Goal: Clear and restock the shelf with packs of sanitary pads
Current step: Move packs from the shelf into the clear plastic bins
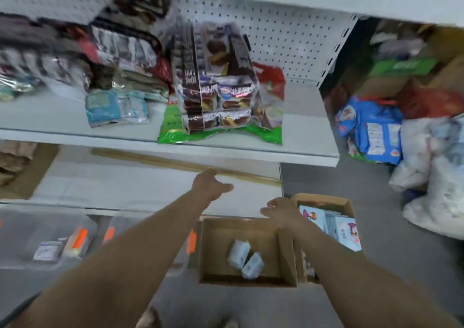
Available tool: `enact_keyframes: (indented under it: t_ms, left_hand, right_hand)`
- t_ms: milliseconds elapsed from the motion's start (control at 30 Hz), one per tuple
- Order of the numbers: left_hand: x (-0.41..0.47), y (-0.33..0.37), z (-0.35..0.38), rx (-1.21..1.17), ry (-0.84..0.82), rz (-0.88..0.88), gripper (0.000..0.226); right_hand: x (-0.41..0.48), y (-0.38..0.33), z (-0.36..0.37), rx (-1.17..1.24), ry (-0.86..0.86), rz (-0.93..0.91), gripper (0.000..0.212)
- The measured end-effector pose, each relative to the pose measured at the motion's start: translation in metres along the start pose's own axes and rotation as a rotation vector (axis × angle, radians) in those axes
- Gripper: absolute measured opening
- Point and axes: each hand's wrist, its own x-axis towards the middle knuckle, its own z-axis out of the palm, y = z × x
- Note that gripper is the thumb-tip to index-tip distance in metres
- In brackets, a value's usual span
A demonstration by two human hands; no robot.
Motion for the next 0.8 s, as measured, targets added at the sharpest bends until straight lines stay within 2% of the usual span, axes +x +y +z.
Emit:
enact_keyframes:
  t_ms: [100,267,400,600,667,800]
  left_hand:
    - [-0.040,0.065,-0.044,0.064,0.012,0.156,0.071]
    - [-0.110,0.167,-0.122,0.280,0.028,0.384,0.063]
    - [-0.149,0.235,-0.190,0.271,0.233,0.544,0.048]
    - [-0.171,0.300,-0.263,-0.094,0.397,0.629,0.034]
    - [-0.164,0.308,-0.275,-0.159,0.456,0.625,0.037]
    - [-0.131,0.309,-0.291,-0.160,0.541,0.555,0.062]
  right_hand:
    - [-0.022,-0.036,-0.054,-0.150,0.021,-0.260,0.052]
    - [-0.097,-0.112,-0.155,-0.384,0.083,-0.502,0.053]
    - [-0.153,-0.162,-0.234,-0.326,0.171,-0.657,0.038]
    - [-0.199,-0.212,-0.324,-0.095,0.273,-0.785,0.040]
    - [-0.198,-0.223,-0.340,-0.044,0.326,-0.806,0.036]
    - [-0.178,-0.244,-0.353,0.072,0.408,-0.769,0.039]
